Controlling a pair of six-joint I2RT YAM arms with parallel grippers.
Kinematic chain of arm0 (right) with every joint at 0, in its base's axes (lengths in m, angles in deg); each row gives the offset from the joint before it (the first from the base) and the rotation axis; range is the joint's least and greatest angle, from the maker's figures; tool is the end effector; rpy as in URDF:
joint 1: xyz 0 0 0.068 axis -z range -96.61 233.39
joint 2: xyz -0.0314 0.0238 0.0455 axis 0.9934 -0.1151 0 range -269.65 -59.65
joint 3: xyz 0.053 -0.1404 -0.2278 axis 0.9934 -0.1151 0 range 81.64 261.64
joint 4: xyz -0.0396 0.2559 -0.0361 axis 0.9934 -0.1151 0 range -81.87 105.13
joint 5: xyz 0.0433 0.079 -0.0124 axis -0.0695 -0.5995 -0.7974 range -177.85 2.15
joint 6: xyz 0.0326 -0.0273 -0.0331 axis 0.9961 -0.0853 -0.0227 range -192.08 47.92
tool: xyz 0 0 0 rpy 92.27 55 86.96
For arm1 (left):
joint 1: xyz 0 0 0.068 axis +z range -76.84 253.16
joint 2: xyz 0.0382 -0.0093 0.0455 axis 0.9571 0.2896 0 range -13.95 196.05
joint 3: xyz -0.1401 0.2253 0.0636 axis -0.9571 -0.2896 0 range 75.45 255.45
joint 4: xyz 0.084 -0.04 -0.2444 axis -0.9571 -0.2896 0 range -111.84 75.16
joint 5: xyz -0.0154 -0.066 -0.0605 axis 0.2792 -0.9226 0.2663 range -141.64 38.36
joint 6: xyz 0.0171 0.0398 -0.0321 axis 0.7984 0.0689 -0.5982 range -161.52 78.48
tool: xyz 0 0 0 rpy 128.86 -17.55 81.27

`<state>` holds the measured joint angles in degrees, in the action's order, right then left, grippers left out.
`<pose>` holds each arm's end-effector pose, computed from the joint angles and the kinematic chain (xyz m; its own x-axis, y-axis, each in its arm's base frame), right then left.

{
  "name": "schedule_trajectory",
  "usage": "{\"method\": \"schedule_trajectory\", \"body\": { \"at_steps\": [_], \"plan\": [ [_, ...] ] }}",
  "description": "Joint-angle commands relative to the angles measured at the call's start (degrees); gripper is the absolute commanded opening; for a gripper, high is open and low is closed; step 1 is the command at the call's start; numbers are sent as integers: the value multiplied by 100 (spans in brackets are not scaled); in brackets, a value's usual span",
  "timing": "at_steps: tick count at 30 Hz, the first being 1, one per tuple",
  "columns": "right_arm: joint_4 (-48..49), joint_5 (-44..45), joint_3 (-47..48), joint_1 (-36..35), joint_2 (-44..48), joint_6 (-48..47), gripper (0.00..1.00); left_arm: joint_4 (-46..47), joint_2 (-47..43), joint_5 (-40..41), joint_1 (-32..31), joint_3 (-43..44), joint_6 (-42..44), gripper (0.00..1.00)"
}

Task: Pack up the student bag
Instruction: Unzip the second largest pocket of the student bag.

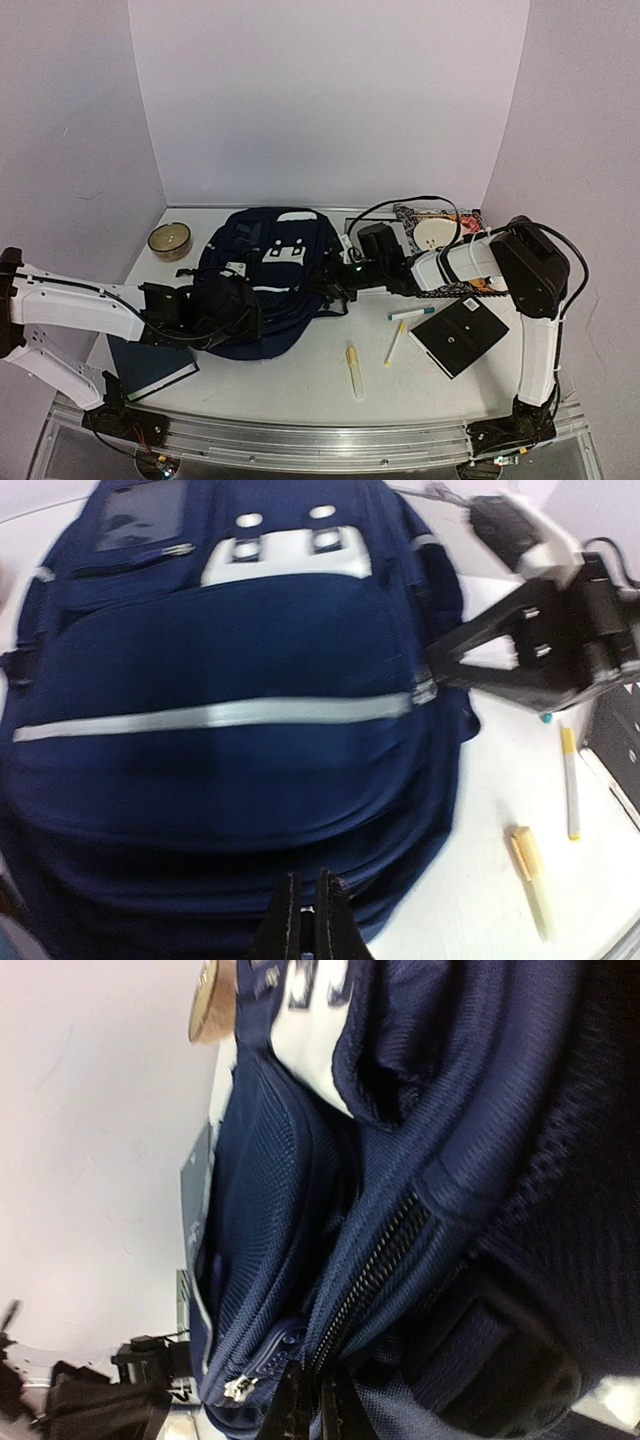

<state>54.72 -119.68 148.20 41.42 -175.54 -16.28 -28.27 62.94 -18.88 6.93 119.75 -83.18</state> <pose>0.3170 0.3103 0.1866 -0.8603 0.1714 -0.4802 -0.4325 0.2533 0.8653 0.1268 -0.2403 0.2144 -0.6275 0.0380 -0.7777 0.2691 0.9479 -0.1708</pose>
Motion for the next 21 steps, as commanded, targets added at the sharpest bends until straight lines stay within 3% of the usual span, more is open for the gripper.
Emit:
{"method": "schedule_trajectory", "body": {
  "at_steps": [1, 13, 18, 21],
  "plan": [
    [216, -146, 81, 404, 742, -270, 0, -677, -588, 771, -12, -334, -481, 0],
    [-653, -324, 447, 882, 932, -864, 0, -808, -209, 1421, 586, -718, -972, 0],
    [-1193, -130, 571, 901, 817, -1356, 3, 231, -370, 943, 830, -946, -538, 0],
    [-1463, -23, 578, 898, 813, -1727, 11, 985, -568, 401, 831, -1007, -255, 0]
  ]
}}
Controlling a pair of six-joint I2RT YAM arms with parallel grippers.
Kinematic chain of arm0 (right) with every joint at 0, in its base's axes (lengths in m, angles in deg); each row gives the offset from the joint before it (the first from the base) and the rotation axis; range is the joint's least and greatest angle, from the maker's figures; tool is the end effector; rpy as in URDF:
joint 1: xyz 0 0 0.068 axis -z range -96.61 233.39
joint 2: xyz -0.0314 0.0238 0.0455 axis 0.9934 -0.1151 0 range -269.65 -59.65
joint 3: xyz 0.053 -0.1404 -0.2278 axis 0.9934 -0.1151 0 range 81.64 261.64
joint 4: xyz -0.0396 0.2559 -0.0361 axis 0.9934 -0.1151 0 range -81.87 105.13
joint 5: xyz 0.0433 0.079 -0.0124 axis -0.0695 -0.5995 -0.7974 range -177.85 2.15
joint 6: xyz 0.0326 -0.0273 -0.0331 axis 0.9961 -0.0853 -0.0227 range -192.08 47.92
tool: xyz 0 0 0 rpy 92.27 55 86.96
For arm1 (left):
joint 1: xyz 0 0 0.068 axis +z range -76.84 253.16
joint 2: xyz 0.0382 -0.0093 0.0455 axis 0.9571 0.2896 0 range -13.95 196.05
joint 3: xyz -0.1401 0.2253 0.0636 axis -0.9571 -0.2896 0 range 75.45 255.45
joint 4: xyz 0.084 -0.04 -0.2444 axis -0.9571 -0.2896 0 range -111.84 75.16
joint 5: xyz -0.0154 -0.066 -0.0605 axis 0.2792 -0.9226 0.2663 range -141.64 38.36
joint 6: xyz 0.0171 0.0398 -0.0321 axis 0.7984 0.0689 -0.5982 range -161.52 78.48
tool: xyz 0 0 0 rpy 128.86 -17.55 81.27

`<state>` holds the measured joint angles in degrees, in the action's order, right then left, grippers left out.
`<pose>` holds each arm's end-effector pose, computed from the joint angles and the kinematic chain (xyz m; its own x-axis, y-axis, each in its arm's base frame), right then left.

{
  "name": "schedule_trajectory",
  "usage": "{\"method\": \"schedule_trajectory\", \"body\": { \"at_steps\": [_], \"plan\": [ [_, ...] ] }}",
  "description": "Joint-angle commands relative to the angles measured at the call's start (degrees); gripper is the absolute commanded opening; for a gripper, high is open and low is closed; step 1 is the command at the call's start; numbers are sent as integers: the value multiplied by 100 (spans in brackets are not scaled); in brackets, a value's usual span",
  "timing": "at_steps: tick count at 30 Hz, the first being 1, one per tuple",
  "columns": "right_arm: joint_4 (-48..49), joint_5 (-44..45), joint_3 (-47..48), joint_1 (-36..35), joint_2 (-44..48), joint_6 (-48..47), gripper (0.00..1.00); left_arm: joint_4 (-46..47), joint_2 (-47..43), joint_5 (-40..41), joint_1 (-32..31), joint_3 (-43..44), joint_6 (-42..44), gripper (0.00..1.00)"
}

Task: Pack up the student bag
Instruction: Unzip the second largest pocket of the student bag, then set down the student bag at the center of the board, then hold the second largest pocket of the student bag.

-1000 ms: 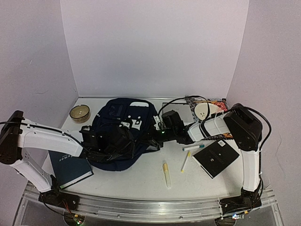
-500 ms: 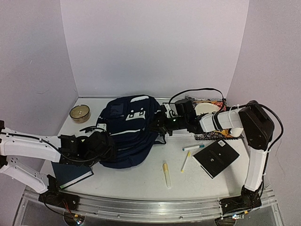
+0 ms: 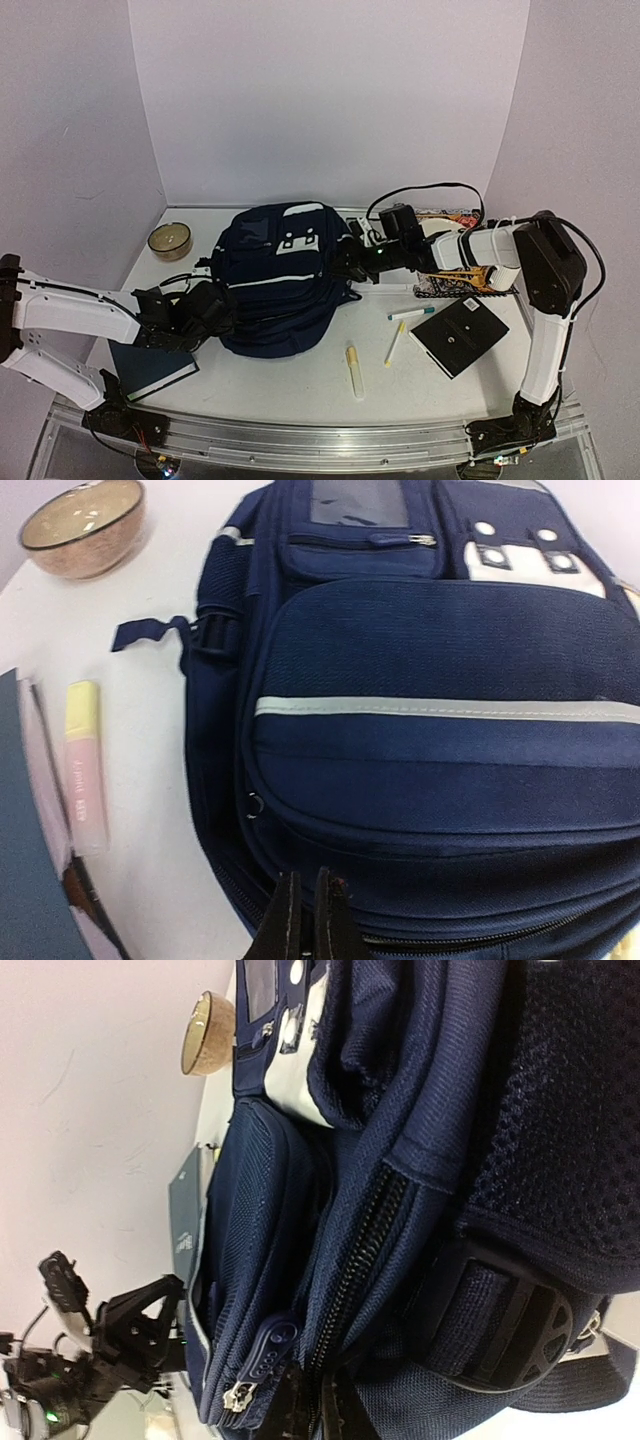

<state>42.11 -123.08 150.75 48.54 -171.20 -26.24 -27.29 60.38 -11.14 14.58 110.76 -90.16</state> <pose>0.3474 0.2669 0.2105 -0.8146 0.1469 -0.5611 -0.4861 0.3550 0.7986 0.1447 -0.1926 0.1810 -0.5981 -0.1156 -0.7930 -0.0166 0.9911 -0.1319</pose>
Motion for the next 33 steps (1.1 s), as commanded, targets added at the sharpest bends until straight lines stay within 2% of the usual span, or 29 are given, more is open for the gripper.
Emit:
{"method": "schedule_trajectory", "body": {
  "at_steps": [1, 9, 15, 18, 24, 33],
  "plan": [
    [-311, 362, 317, 176, 410, -907, 14, 1084, -378, -537, 65, -126, 492, 0],
    [-1010, 933, 246, -222, 874, -2798, 54, 1966, -1001, -1293, 67, -311, 615, 0],
    [-1497, 1826, 591, -1141, 862, -4872, 69, 2109, -1185, -1573, 70, -279, 698, 0],
    [-1538, 2187, 724, -1575, 722, -5790, 73, 2115, -1164, -1667, 67, -203, 754, 0],
    [-1635, 2462, 994, -2095, 488, -6867, 74, 2127, -1146, -1757, 67, -73, 827, 0],
    [-1745, 3062, 1553, -2388, -87, -7202, 73, 2135, -1083, -2004, 66, 77, 900, 0]
  ]
}}
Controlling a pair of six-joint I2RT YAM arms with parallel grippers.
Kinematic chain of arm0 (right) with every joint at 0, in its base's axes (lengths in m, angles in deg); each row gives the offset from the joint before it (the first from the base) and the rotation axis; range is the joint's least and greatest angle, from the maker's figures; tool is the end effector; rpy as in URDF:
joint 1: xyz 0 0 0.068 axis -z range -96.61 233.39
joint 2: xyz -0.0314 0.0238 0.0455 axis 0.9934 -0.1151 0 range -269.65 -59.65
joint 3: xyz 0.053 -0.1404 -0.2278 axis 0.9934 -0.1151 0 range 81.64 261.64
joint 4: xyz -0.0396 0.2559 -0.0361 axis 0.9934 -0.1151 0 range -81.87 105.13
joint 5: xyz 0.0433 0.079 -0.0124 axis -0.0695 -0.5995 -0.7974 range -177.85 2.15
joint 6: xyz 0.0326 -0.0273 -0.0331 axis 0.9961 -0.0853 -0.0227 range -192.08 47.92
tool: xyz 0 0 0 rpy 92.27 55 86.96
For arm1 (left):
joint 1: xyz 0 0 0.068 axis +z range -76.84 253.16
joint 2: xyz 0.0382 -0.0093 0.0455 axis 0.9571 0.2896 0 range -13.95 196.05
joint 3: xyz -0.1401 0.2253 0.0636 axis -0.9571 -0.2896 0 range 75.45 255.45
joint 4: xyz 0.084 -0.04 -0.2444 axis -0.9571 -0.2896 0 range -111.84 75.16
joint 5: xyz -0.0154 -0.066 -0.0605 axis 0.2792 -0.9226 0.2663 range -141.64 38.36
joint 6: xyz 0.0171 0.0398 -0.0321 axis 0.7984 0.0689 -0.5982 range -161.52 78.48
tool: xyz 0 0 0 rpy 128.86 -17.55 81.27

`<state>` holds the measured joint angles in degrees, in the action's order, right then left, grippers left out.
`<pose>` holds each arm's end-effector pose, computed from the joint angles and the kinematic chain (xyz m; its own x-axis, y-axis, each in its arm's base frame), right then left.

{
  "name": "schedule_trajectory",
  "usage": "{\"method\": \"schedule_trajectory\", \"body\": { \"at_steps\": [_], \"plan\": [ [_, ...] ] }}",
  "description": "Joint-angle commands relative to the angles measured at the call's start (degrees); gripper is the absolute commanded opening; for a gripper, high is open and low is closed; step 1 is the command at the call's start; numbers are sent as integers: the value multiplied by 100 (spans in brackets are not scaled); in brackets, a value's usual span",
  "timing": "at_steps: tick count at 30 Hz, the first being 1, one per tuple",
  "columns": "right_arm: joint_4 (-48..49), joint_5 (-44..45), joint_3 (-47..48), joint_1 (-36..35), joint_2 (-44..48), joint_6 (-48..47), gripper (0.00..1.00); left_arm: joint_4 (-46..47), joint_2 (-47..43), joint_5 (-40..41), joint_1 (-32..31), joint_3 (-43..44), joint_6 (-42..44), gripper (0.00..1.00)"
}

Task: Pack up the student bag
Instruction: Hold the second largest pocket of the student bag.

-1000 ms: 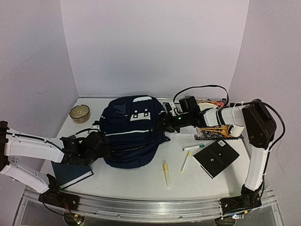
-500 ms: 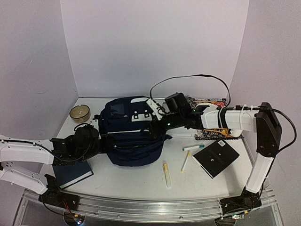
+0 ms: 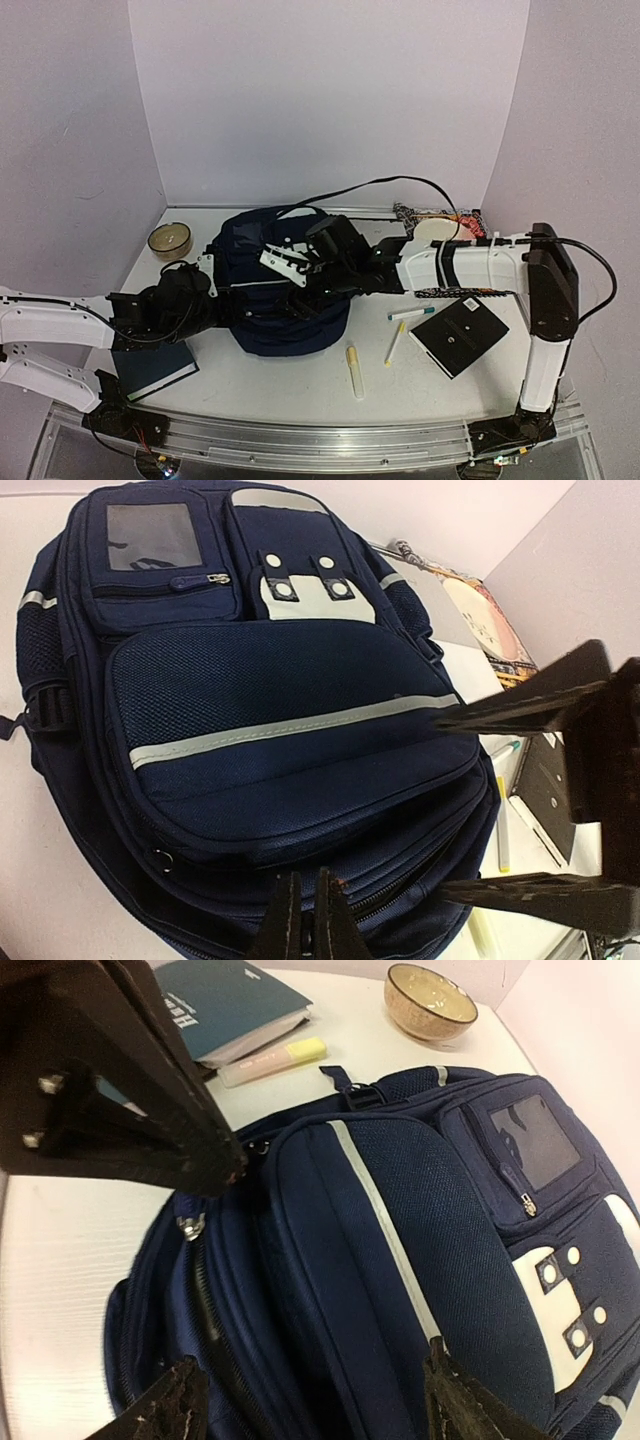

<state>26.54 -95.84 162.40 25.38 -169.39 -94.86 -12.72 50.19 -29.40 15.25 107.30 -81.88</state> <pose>0.2377 0.3900 0.2628 0.2049 -0.3956 -0.8953 -0.9010 0.2810 -0.3304 0.1370 -0.1932 0.2172 -0.5986 -0.1736 -0.7820 0.2923 0.8616 -0.4150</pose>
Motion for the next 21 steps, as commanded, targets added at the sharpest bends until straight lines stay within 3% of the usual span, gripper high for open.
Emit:
{"method": "schedule_trajectory", "body": {
  "at_steps": [1, 9, 13, 18, 21],
  "plan": [
    [-224, 327, 448, -99, -343, -376, 72, 676, -68, -186, -5, 426, 72, 0],
    [-473, 546, 710, -212, -689, -569, 71, 675, -97, -203, -2, 460, 118, 0],
    [-479, 778, 744, -218, -721, -579, 63, 670, -116, -205, -4, 461, 150, 0],
    [-482, 994, 618, -213, -565, -605, 21, 629, -108, 39, -8, 420, 212, 0],
    [-482, 915, 475, -214, -343, -617, 5, 523, -51, 529, -3, 319, 150, 0]
  ]
}}
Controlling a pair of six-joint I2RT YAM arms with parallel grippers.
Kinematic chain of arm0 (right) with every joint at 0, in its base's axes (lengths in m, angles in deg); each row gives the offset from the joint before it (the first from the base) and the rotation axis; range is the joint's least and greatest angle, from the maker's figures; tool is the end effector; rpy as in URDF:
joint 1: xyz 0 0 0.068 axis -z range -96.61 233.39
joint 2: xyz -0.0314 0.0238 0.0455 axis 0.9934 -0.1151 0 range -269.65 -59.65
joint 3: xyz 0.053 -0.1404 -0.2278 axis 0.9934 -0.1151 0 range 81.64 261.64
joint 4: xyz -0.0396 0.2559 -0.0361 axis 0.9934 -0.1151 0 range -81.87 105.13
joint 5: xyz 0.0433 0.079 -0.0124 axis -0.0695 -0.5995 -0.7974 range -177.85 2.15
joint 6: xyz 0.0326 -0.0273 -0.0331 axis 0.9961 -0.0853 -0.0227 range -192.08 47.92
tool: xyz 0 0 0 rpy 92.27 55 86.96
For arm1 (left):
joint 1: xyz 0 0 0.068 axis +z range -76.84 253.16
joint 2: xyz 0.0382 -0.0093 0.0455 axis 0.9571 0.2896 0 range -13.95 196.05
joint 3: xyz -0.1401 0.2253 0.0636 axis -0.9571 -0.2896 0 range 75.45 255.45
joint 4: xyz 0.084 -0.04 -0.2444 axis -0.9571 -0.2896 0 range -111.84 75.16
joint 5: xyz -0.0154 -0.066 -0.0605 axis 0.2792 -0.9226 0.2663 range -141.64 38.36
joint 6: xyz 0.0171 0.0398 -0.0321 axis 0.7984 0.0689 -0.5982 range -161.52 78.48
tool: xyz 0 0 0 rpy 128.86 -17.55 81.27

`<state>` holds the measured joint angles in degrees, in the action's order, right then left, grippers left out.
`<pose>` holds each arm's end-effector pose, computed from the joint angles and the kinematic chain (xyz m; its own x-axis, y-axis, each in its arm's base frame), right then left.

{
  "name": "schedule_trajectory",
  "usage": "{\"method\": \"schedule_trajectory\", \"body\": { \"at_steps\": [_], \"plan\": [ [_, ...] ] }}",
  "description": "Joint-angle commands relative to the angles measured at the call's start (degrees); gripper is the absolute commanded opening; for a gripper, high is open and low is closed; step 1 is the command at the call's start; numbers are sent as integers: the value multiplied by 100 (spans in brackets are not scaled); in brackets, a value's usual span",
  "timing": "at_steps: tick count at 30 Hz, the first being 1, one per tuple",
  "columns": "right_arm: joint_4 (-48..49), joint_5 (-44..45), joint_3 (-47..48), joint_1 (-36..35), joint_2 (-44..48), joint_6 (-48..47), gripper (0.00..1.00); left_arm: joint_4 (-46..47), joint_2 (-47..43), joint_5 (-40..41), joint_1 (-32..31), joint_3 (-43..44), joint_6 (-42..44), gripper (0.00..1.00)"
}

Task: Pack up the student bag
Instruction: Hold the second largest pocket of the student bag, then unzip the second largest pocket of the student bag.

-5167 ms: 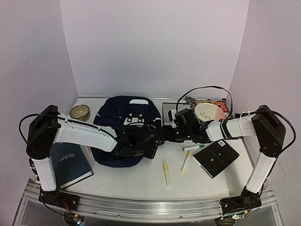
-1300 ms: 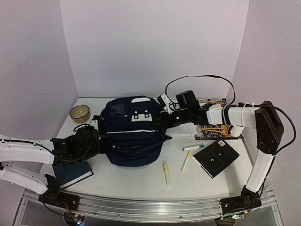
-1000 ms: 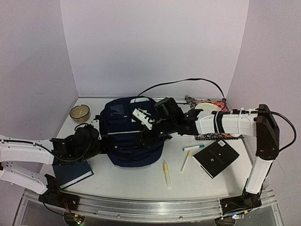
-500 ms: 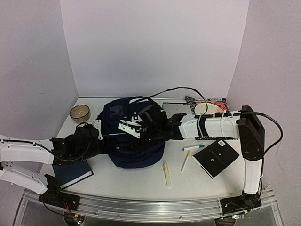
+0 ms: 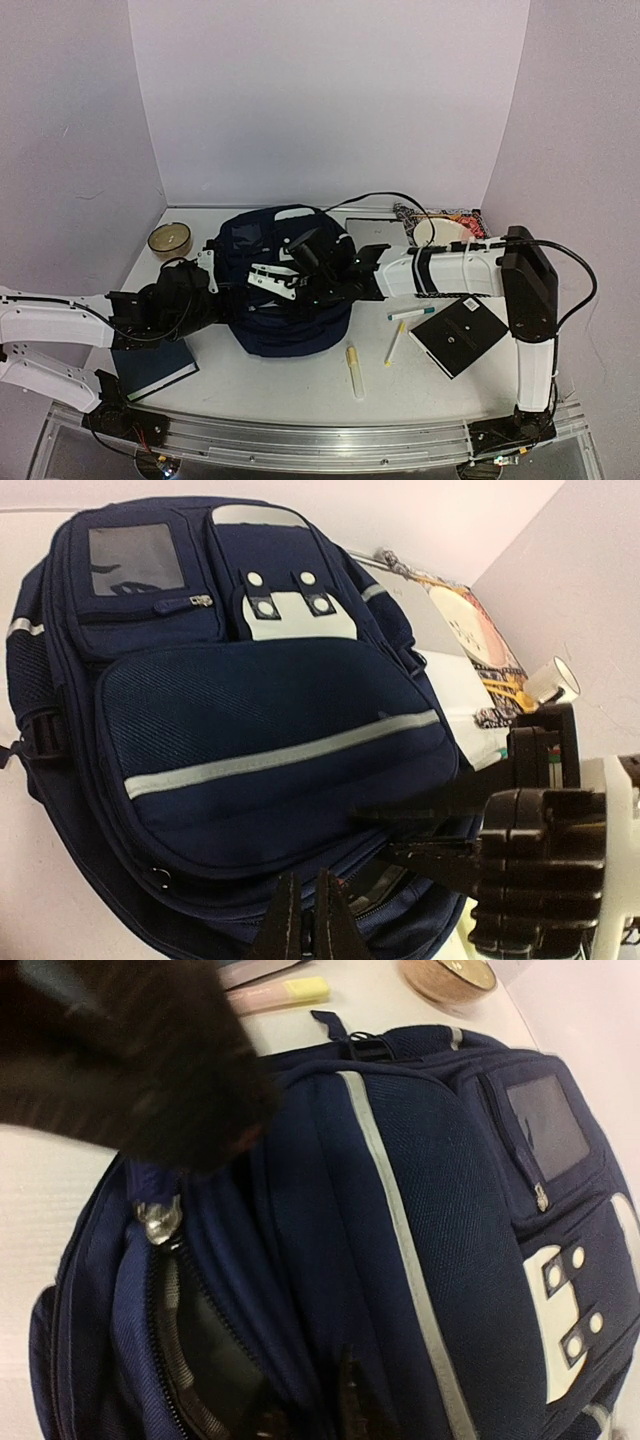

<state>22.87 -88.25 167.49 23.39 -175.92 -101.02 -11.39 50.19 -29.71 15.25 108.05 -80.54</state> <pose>0.2396 0.4155 0.2356 0.2519 -0.5314 -0.8088 -0.8540 0.2711 -0.4441 0.1384 -0.1958 0.2237 -0.5789 -0.1762 -0.7962 0.3172 0.8508 -0.4189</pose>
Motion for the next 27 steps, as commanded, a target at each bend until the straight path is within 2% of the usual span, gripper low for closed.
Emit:
{"method": "schedule_trajectory", "body": {
  "at_steps": [1, 6, 14, 19, 27],
  "plan": [
    [-115, 160, -97, -14, 385, -8, 2, 307, -19, 721, 3, 230, -21, 0],
    [-23, 354, -465, -3, 778, 10, 0, 54, 11, 1197, 133, 130, -151, 0],
    [473, 439, -975, 86, 1399, 290, 0, -83, 135, 1536, 417, -29, -198, 0],
    [714, 342, -1103, 114, 1698, 431, 0, -77, 237, 1513, 720, -217, -408, 0],
    [821, 184, -955, 116, 1680, 719, 0, 184, 528, 1288, 1083, -184, -366, 0]
  ]
}}
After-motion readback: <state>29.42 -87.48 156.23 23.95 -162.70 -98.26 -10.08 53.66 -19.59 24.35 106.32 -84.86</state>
